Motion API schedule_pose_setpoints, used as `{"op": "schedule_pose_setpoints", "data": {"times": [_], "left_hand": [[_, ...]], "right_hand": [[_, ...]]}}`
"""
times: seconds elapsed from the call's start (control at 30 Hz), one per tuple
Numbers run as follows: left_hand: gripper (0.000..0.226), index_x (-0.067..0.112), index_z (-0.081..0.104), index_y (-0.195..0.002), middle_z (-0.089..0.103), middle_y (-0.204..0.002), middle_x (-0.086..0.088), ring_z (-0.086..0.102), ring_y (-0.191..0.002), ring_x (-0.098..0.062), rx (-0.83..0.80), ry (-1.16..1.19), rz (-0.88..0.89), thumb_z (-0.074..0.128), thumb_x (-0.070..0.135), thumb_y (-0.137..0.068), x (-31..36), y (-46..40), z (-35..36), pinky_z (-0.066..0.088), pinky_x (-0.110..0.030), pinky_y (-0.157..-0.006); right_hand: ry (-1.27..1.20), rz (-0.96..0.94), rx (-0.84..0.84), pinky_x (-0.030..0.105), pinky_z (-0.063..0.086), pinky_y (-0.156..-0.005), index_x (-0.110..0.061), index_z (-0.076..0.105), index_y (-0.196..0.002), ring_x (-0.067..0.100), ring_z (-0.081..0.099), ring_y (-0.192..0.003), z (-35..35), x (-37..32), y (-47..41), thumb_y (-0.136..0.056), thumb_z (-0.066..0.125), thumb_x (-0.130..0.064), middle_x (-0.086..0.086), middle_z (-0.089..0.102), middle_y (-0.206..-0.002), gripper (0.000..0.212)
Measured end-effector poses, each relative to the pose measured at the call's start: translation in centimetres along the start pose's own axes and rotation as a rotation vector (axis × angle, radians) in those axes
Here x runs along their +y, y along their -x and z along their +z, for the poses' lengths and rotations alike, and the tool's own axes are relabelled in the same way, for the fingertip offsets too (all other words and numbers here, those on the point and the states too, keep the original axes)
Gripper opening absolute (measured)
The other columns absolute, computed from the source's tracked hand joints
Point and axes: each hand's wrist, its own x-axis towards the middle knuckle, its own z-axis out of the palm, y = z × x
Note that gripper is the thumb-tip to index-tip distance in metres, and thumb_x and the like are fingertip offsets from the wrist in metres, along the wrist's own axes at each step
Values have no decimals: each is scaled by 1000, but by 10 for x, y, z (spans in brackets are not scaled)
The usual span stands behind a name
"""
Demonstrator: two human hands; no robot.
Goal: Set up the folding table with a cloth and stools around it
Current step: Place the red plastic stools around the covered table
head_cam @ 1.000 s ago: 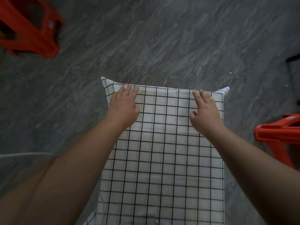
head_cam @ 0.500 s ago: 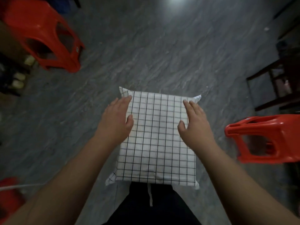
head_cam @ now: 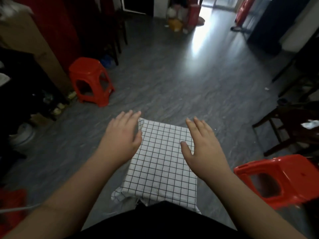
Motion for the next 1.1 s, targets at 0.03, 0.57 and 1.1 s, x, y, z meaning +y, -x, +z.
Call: {"op": "schedule_pose_setpoints", "data": {"times": [0.03,0.57,1.1], "left_hand": [[64,22,32,-152,34,-157,-8,26,-146,-28,9,-27,-1,54,34,-93,11,20,1,23,-51,-118],[68,33,18,-155,19,-163,-2,8,-151,-24,105,-249,-362,21,58,-91,72,298,-34,13,-53,-120],[69,29,30,-152,31,-159,-8,21,-148,-31,387,-277,-1097,32,55,-89,-114,621,-135,21,-52,-118]], "right_hand": [[5,-21,-3,44,18,-123,-30,22,-157,20,11,-152,-5,2,15,-95,43,-50,-1,21,-164,68],[108,-440,-157,50,7,-123,-31,13,-158,24,-1,-153,-12,-74,180,-94,23,-58,2,11,-167,71],[49,-1102,-341,45,12,-122,-31,17,-158,23,6,-153,117,-409,289,-93,28,-58,1,18,-165,71]]}}
